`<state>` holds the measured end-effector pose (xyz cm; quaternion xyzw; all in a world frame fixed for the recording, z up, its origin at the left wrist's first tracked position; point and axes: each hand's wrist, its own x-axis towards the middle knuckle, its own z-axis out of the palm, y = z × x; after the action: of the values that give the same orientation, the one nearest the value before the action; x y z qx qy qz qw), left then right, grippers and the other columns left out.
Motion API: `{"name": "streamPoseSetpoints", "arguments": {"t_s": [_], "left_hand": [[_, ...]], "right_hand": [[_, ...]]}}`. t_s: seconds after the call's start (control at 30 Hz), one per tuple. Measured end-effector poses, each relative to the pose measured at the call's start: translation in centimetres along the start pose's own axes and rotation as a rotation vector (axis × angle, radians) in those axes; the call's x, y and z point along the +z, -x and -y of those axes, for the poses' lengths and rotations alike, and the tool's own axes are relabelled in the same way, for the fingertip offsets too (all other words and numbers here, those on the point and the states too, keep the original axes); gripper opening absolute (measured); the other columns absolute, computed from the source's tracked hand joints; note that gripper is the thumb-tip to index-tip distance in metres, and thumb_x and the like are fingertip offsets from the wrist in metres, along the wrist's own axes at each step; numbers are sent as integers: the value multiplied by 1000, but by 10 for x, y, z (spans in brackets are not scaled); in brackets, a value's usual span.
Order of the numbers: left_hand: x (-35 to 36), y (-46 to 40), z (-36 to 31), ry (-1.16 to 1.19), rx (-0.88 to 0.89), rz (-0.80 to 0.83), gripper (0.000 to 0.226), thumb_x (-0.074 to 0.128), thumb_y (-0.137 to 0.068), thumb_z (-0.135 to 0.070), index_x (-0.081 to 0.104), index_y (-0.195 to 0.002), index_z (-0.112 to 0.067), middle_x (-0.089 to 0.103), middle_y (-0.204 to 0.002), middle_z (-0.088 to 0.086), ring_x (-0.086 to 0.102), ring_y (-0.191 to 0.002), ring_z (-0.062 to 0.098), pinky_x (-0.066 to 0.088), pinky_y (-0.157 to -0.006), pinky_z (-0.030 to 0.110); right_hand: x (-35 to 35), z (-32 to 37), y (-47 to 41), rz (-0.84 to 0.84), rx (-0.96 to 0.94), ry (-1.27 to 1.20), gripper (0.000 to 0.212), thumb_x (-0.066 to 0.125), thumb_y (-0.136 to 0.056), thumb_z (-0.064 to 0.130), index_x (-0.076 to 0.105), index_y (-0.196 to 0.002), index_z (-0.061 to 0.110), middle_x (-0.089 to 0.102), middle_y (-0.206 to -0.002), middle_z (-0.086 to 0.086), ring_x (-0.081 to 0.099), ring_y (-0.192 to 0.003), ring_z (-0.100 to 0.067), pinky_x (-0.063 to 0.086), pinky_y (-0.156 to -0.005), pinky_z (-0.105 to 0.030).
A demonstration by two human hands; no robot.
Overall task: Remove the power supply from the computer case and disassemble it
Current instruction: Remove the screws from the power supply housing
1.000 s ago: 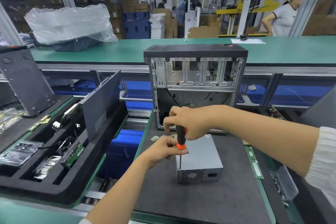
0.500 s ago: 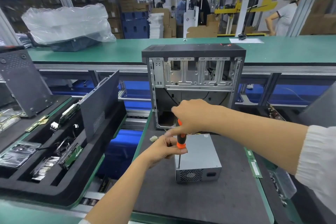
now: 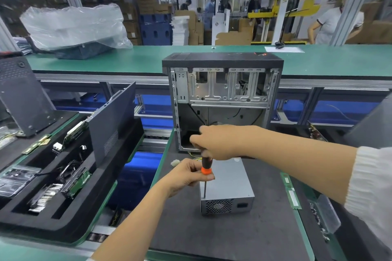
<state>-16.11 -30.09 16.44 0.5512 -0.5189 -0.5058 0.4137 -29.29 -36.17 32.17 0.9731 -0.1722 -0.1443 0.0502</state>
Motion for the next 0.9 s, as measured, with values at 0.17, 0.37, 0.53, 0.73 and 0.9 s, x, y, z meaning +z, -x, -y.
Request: {"name": "streamPoseSetpoints", "arguments": {"t_s": [0.17, 0.37, 0.53, 0.73, 0.9], "left_hand": [[-4, -1, 1, 10, 21, -1, 16, 79, -81, -22, 71, -88, -10, 29, -73, 18, 18, -66, 22, 16, -56, 27], [-3, -2, 3, -2, 25, -1, 11, 79, -81, -25, 74, -82, -16, 21, -73, 22, 19, -60, 16, 20, -55, 24], [2, 1, 2, 11, -3, -36, 21, 82, -76, -27, 74, -94, -21, 34, -76, 20, 22, -71, 27, 20, -58, 27], [2, 1, 0, 19, -11, -27, 6, 77, -83, -22, 74, -78, -19, 21, -62, 8, 19, -58, 15, 16, -57, 28], [2, 1, -1, 27, -1, -18, 12, 78, -83, -19, 70, -84, -10, 37, -65, 5, 21, -64, 21, 16, -61, 32]], "right_hand": [[-5, -3, 6, 1, 33, -125, 60, 64, -83, 52, 38, -125, 18, 40, -112, -5, 49, -76, -18, 47, -65, -33], [-7, -8, 6, 32, -55, -174, 36, 60, -89, 16, 45, -121, 22, 41, -117, -6, 47, -84, -19, 44, -66, -33], [-3, -2, 6, -69, 91, -42, 57, 58, -84, 62, 47, -120, 18, 44, -92, 0, 49, -71, -18, 37, -56, -30], [-4, -5, 2, 70, -34, -156, 36, 60, -90, 12, 45, -122, 20, 41, -120, -6, 50, -85, -22, 46, -65, -35], [-2, 1, 1, -6, 58, -71, 65, 62, -85, 54, 36, -134, 20, 43, -104, -3, 52, -78, -20, 43, -60, -29]]}}
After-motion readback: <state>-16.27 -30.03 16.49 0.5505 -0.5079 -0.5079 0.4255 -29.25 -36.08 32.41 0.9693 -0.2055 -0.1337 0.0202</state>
